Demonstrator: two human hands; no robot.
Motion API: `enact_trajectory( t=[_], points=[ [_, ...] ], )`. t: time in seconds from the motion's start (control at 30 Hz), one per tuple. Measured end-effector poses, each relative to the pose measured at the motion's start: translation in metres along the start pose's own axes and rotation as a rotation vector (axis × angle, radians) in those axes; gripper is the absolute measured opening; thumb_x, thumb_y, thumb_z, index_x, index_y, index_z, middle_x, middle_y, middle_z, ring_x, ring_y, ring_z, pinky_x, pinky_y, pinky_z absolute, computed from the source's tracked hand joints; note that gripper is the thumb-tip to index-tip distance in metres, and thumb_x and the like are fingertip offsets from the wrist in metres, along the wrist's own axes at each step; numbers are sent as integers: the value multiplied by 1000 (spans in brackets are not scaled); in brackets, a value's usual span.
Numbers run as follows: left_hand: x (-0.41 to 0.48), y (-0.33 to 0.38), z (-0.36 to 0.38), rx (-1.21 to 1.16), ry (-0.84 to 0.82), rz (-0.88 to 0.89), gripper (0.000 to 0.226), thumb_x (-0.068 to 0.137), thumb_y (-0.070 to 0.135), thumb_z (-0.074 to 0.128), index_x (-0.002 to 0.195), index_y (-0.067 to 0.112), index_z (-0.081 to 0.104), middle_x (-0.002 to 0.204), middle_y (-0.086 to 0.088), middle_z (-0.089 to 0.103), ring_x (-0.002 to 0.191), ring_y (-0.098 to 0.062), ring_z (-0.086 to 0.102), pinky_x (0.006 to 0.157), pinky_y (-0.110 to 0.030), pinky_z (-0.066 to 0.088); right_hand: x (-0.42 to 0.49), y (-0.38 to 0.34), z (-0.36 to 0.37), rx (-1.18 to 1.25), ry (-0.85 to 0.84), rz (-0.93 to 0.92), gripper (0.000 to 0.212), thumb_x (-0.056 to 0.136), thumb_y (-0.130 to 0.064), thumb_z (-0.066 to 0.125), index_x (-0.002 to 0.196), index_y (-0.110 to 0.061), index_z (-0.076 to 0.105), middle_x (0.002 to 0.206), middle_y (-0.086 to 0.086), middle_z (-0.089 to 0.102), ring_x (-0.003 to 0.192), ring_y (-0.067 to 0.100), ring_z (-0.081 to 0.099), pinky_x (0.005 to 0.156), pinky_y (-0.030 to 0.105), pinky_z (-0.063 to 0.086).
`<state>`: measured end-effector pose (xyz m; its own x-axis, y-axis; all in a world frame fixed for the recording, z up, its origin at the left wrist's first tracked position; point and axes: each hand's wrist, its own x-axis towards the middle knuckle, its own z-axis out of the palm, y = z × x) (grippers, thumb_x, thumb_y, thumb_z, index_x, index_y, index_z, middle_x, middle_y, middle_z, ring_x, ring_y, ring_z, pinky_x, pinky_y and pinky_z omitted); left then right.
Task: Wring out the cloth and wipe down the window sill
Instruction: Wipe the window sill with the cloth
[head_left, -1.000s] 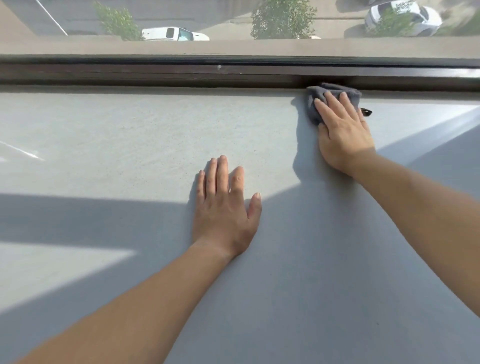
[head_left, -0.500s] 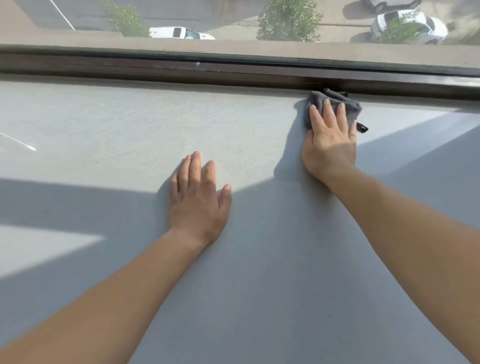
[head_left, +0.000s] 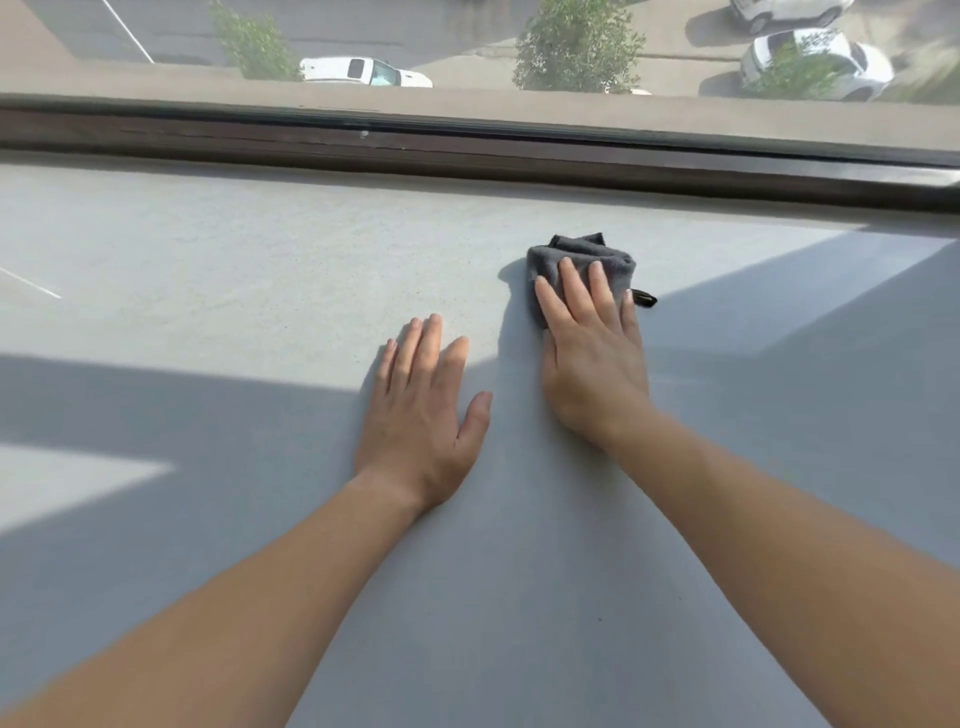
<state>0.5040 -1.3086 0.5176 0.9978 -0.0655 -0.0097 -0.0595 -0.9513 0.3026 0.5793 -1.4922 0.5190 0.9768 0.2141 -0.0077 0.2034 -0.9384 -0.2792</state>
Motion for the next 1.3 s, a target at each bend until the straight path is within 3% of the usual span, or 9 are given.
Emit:
enact_trajectory(
  t=[0.1,0.3,0.5,0.6,0.7,0.93,1.03,1.13,1.3],
  points=[
    [-1,0,-1,4,-4,-2,68,95,51,21,152,16,31,166,-10,12,154,-22,-1,123,-46,2,-18,15,-5,3,-70,-179,56,102,-23,35,157,-31,25,167,-10,14,155,16,1,125,43,1],
    [1,-1,-2,26,-6,-4,66,95,50,22,152,17,30,166,-11,13,154,-23,1,124,-45,2,-20,43,-17,20,19,153,56,103,-26,33,158,-29,21,168,-6,8,155,17,-5,125,42,-5],
    [1,0,-6,50,-20,-3,69,93,50,21,152,16,30,166,-11,12,154,-25,2,124,-44,1,-66,17,-11,19,-99,-190,54,104,-24,38,157,-30,28,167,-9,14,155,14,0,125,38,-6],
    [2,-2,-4,44,-18,-3,68,93,51,21,152,18,30,166,-11,11,154,-23,1,124,-43,0,-58,46,-22,59,-44,-6,55,104,-21,35,157,-30,27,167,-11,11,155,13,-2,124,33,-9],
    [2,-4,-3,43,-3,-4,68,93,53,22,150,18,31,166,-11,13,153,-24,2,124,-43,0,-65,31,-21,54,6,151,58,103,-19,34,159,-27,22,169,-6,6,155,19,-6,125,41,-7],
    [3,-3,-6,11,-4,5,73,87,53,22,150,18,32,166,-12,13,153,-24,3,123,-44,-1,-139,9,-11,-10,-101,-175,60,99,-20,42,157,-26,28,167,-6,14,155,17,1,126,44,1],
    [8,-4,-11,-33,-71,-6,79,81,52,23,153,19,29,167,-11,7,153,-23,-2,123,-42,-5,-132,33,-22,5,-48,53,59,102,-19,37,158,-28,23,168,-9,8,155,15,-4,125,38,-6],
    [6,-6,-20,-64,-153,15,77,84,49,26,156,21,23,167,-10,2,153,-22,-7,122,-39,-11,-139,10,-17,13,-3,184,62,101,-20,35,160,-27,18,169,-5,2,155,20,-9,124,43,-7],
    [-53,2,-17,-141,8,68,66,93,45,29,152,17,30,166,-8,12,154,-18,-1,122,-37,-11,-216,-36,10,-26,-54,-166,61,98,-21,45,157,-25,29,167,-3,17,156,23,4,125,50,7]
  ],
)
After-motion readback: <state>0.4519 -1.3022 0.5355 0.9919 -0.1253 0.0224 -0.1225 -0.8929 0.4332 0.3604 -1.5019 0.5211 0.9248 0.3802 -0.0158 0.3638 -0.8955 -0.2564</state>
